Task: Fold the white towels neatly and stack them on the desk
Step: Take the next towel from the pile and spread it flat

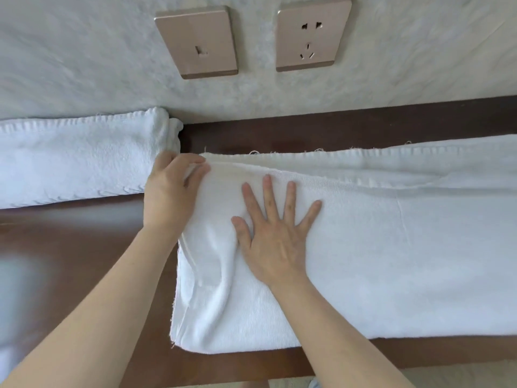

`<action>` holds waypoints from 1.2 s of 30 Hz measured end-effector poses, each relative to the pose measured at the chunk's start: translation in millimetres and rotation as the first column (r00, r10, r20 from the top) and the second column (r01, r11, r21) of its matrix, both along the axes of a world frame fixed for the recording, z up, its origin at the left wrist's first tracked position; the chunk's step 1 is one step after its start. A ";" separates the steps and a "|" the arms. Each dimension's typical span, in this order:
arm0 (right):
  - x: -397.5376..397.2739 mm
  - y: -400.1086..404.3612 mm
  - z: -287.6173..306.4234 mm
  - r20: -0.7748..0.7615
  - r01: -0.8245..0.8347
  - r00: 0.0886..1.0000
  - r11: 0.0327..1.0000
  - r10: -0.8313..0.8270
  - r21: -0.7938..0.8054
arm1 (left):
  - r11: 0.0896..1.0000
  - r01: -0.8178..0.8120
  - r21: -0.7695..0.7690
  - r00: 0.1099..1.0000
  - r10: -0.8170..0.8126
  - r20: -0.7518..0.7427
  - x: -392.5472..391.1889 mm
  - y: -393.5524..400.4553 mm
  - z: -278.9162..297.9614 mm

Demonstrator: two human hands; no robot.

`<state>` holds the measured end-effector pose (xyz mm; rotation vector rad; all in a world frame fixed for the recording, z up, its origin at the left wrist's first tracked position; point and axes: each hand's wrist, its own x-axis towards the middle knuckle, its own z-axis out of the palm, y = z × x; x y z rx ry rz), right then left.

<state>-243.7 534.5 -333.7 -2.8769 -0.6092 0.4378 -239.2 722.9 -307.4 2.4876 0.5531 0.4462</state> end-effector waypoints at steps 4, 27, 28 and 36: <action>7.7 9.5 1.8 -0.032 -0.008 0.999 0.998 0.006 -0.066 | 0.966 0.053 0.254 0.998 -0.062 0.027 13.2 -3.1 0.9; 58.5 -56.9 -6.7 0.096 -0.028 0.995 0.999 0.032 -0.042 | 0.985 -0.134 -0.106 0.982 0.118 -0.148 -82.1 -28.8 -8.8; 59.5 -56.0 -8.7 0.100 -0.014 0.995 0.998 0.019 -0.054 | 0.945 -0.250 -0.211 0.959 0.211 -0.191 -81.7 -33.1 -5.6; 57.8 -62.0 -8.7 0.104 -0.035 0.994 0.999 0.039 -0.032 | 0.921 -0.314 -0.230 0.949 0.300 -0.092 -60.7 -17.4 -3.8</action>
